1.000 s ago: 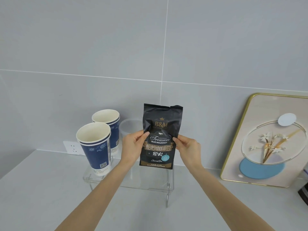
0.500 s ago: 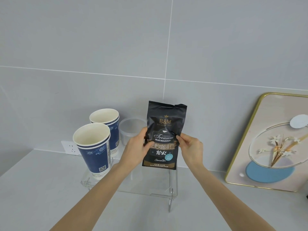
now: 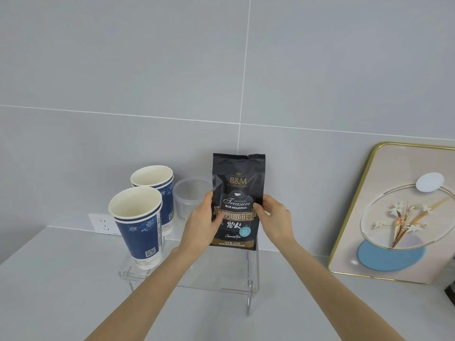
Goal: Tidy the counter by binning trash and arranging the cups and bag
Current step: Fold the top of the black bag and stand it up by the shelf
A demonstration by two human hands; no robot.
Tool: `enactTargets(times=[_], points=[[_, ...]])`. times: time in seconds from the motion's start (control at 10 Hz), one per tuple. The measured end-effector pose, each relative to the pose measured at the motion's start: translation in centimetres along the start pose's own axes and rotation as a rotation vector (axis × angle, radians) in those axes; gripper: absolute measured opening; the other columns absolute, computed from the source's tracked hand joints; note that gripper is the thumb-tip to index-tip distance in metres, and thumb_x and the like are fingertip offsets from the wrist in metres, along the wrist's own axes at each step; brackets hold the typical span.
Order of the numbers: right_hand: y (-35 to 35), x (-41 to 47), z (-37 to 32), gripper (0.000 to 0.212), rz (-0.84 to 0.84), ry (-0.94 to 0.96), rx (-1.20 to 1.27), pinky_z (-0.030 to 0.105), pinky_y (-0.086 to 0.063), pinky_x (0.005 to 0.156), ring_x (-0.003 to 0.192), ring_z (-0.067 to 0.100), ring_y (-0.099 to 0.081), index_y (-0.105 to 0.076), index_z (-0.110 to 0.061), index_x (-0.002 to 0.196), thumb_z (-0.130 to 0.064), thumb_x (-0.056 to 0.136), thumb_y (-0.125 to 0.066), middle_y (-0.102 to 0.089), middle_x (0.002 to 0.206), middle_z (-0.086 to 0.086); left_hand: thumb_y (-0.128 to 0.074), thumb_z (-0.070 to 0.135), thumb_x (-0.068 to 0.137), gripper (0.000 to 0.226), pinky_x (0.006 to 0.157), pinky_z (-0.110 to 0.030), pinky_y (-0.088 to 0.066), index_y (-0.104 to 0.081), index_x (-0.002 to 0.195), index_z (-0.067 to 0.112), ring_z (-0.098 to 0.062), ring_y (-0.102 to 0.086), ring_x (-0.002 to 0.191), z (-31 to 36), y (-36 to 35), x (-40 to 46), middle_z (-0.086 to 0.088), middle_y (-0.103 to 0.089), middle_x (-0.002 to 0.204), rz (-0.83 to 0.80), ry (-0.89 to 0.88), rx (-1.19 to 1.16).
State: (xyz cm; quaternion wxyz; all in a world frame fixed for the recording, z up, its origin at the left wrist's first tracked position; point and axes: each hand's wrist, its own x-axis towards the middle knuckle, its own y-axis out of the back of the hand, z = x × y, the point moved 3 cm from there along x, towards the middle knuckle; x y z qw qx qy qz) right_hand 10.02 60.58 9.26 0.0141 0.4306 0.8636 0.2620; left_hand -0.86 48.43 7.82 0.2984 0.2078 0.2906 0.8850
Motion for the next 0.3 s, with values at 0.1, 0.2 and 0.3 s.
enactTargets(times=[0.1, 0.2, 0.3], points=[[0.2, -0.3, -0.5, 0.032, -0.045, -0.006, -0.02, 0.027, -0.048, 0.083, 0.112, 0.024, -0.058, -0.049, -0.008, 0.123, -0.016, 0.093, -0.049, -0.063, 0.124, 0.011, -0.056, 0.026, 0.086, 0.057, 0.096, -0.042, -0.05, -0.028, 0.135, 0.019, -0.023, -0.052, 0.123, 0.5, 0.6, -0.3, -0.005, -0.052, 0.137, 0.013, -0.013, -0.036], [0.9, -1.0, -1.8, 0.046, -0.101, -0.032, -0.048, 0.036, -0.048, 0.093, 0.121, 0.025, -0.052, -0.035, -0.014, 0.135, -0.018, 0.092, -0.05, -0.054, 0.135, 0.011, -0.055, 0.023, 0.087, 0.055, 0.096, -0.042, -0.051, -0.029, 0.136, 0.019, -0.023, -0.05, 0.125, 1.8, 2.1, -0.7, -0.005, -0.05, 0.139, 0.022, -0.05, -0.055], [1.4, -1.7, -2.9, 0.052, -0.148, -0.006, -0.111, 0.035, -0.045, 0.096, 0.125, 0.026, -0.048, -0.027, -0.015, 0.139, -0.019, 0.092, -0.05, -0.048, 0.141, 0.008, -0.054, 0.021, 0.088, 0.056, 0.097, -0.041, -0.049, -0.028, 0.138, 0.02, -0.024, -0.048, 0.127, 2.7, 3.1, -1.2, -0.006, -0.048, 0.14, 0.041, -0.092, -0.04]])
